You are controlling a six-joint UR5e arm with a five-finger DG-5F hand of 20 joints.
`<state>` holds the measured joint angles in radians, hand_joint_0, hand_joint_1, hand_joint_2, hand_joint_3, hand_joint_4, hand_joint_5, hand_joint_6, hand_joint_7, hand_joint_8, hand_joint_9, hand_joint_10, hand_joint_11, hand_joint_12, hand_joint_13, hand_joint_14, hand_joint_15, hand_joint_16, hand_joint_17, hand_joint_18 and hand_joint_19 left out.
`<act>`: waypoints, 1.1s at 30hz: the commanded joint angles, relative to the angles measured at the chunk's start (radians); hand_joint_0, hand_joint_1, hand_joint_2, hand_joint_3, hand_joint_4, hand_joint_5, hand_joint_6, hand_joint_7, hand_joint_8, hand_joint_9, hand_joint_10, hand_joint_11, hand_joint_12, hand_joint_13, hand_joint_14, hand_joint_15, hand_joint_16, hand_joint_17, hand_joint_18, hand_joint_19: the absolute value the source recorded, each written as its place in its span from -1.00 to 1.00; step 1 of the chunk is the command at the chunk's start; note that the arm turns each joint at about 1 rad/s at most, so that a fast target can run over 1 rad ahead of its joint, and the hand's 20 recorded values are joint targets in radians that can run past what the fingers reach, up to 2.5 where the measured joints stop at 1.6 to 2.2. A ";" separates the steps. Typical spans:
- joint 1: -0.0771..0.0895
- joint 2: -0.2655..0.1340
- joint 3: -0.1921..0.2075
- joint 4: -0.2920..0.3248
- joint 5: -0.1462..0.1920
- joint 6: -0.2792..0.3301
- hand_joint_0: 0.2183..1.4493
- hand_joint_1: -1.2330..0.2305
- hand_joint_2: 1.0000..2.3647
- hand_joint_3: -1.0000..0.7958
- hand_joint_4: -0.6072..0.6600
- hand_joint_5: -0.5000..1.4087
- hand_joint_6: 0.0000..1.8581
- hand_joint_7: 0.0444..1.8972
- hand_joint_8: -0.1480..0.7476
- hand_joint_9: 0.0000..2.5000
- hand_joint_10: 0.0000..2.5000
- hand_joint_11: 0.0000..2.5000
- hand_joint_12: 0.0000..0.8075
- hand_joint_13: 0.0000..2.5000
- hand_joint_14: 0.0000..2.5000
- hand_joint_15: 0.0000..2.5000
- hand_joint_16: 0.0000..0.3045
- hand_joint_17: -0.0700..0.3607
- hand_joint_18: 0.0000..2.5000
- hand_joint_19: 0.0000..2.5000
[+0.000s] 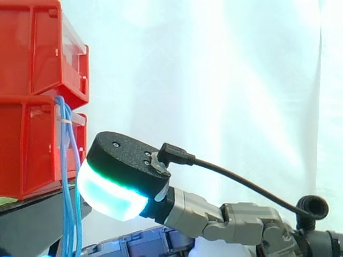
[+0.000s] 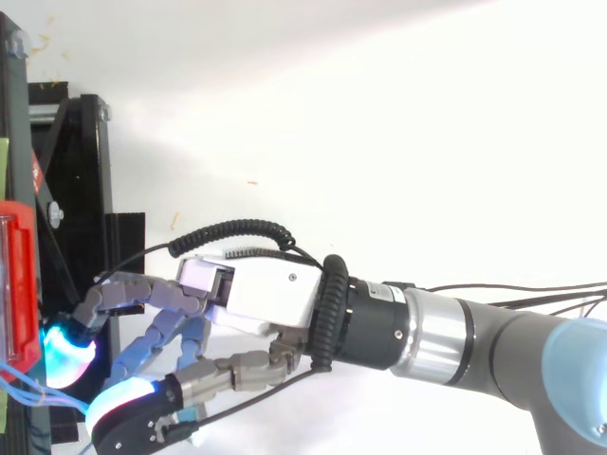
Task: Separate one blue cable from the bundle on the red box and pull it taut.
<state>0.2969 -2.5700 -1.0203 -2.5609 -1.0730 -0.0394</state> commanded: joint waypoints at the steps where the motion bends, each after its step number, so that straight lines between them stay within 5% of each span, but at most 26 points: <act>1: 0.005 0.025 0.000 -0.078 -0.002 -0.010 -0.65 -0.02 -1.00 -0.44 0.36 -0.66 -0.46 -0.18 -0.04 -0.21 -0.99 -0.66 -0.06 0.42 -0.99 -0.65 -0.74 -0.26 -0.97 -1.00; 33: 0.013 0.111 -0.001 -0.283 -0.004 -0.024 -0.60 -0.02 -1.00 -0.44 0.35 -0.65 -0.46 -0.18 -0.07 0.15 -0.98 -0.35 -0.03 0.44 -0.98 -0.55 -0.76 -0.29 -0.97 -1.00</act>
<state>0.3105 -2.4692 -1.0210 -2.8233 -1.0778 -0.0612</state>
